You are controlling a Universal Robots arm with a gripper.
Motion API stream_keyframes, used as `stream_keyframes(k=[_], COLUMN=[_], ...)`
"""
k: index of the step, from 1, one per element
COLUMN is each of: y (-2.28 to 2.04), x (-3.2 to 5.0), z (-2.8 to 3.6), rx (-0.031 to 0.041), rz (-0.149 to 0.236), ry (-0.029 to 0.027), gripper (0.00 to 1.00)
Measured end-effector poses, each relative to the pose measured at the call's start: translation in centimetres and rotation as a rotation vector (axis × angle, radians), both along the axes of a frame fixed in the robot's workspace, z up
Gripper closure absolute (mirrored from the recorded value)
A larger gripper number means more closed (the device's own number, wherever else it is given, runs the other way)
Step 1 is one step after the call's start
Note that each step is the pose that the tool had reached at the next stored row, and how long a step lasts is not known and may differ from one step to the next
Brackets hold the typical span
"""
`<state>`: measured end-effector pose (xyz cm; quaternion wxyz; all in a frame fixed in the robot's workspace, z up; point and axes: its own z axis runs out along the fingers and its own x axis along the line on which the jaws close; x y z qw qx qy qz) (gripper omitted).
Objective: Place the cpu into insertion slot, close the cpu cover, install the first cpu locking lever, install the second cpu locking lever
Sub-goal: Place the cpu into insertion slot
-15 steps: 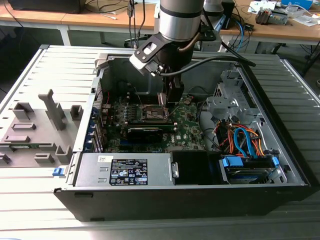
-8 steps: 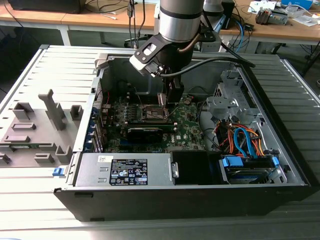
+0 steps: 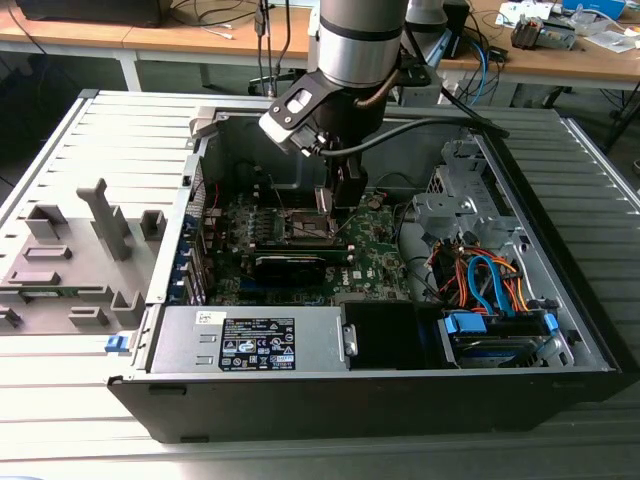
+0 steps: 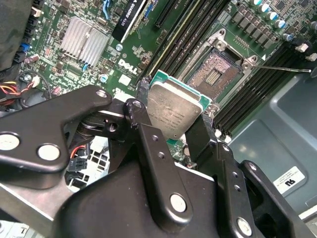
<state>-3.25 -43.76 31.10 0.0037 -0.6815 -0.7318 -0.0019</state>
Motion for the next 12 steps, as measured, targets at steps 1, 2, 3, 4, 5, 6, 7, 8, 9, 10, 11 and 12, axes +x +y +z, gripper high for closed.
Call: stream_keyframes(k=[1, 2, 3, 4, 5, 6, 7, 8, 9, 10, 11, 12], y=[0.00, 0.00, 0.00, 0.00, 0.00, 0.00, 0.00, 0.00, 0.00, 0.02, 0.03, 0.04], x=[0.00, 0.00, 0.00, 0.00, 0.00, 0.00, 0.00, 0.00, 0.00, 0.00, 0.00, 0.00], z=[-0.04, -0.07, -0.11, -0.14, -0.18, -0.20, -0.23, -0.25, -0.27, -0.30, -0.32, -0.34], rx=[0.0001, 0.0002, 0.0001, 0.0001, 0.0001, 0.0001, 0.0001, 0.0001, 0.0001, 0.0001, 0.0002, 0.0003], rz=[0.000, 0.000, 0.000, 0.000, 0.000, 0.000, 0.000, 0.000, 0.000, 0.000, 0.000, 0.000], ry=[0.0000, -0.0001, -0.0001, 0.0000, 0.0000, -0.0001, -0.0001, 0.0000, 0.0000, 0.0000, -0.0001, -0.0001], gripper=[0.45, 0.45, 0.45, 0.45, 0.45, 0.45, 0.45, 0.45, 0.45, 0.45, 0.45, 0.45])
